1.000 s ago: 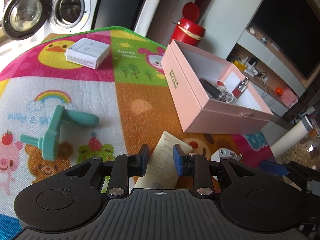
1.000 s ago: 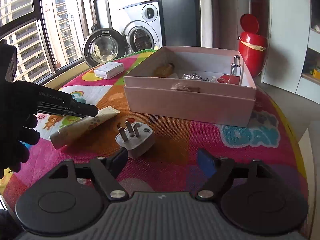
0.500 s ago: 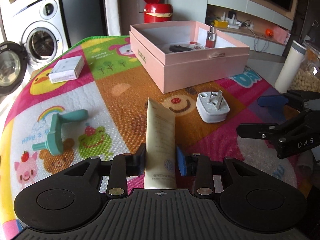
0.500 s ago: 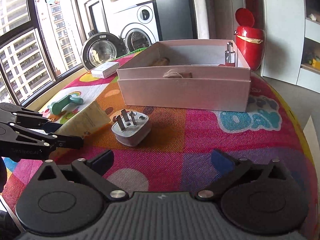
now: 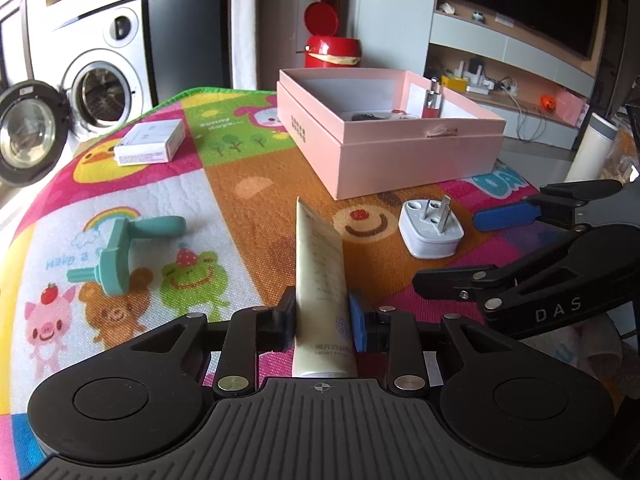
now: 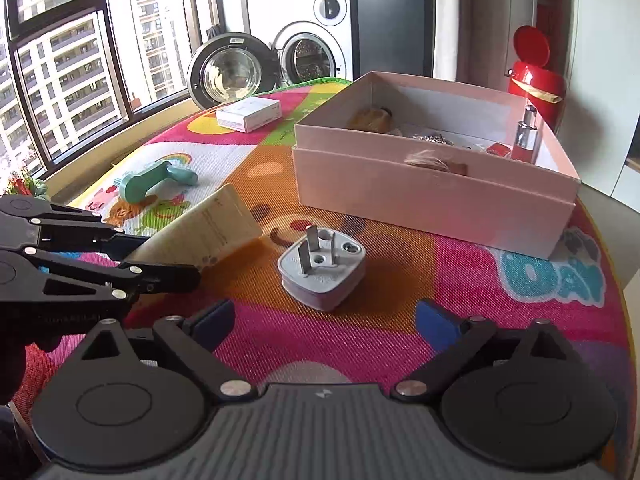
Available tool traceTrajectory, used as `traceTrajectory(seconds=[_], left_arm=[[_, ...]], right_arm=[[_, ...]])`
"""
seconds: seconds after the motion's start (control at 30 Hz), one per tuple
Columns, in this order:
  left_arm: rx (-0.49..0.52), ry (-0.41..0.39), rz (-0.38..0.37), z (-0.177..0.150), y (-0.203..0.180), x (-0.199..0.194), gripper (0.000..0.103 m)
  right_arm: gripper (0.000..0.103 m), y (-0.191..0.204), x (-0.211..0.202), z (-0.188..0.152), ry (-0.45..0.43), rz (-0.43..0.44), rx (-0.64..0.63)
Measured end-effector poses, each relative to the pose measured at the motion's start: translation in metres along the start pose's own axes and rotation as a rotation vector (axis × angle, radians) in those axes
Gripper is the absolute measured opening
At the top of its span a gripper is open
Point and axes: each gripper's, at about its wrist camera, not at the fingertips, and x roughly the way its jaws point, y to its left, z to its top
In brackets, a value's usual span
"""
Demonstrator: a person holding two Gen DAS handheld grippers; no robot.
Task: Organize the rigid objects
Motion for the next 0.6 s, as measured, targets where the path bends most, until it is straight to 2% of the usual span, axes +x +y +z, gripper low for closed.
traceTrajectory(seconds=[0.07, 0.13, 0.17, 0.27, 0.43, 0.53, 0.6], left_arm=[[-0.031, -0.009, -0.022, -0.001, 0.006, -0.001, 0.030], [-0.056, -0.016, -0.037, -0.002, 0.010, -0.002, 0.029], [-0.059, -0.017, -0.041, -0.003, 0.011, -0.003, 0.029], [-0.039, -0.014, -0.061, -0.006, 0.008, -0.008, 0.028], [0.022, -0.047, -0.155, -0.007, -0.011, -0.034, 0.026], [0.025, -0.107, -0.195, 0.014, -0.016, -0.051, 0.026], [0.054, -0.168, -0.217, 0.046, -0.021, -0.063, 0.025]], right_arm=[[0.085, 0.003, 0.009, 0.010, 0.007, -0.007, -0.006], [0.066, 0.006, 0.011, 0.017, 0.014, -0.037, -0.027], [0.049, 0.007, 0.011, 0.018, 0.022, -0.038, -0.040], [0.049, 0.006, -0.002, 0.016, 0.043, -0.023, -0.068], [0.049, -0.008, -0.040, 0.004, 0.072, 0.001, -0.069], [0.049, -0.017, -0.077, 0.017, -0.014, -0.045, -0.090], [0.049, -0.021, -0.103, 0.041, -0.102, -0.113, -0.113]])
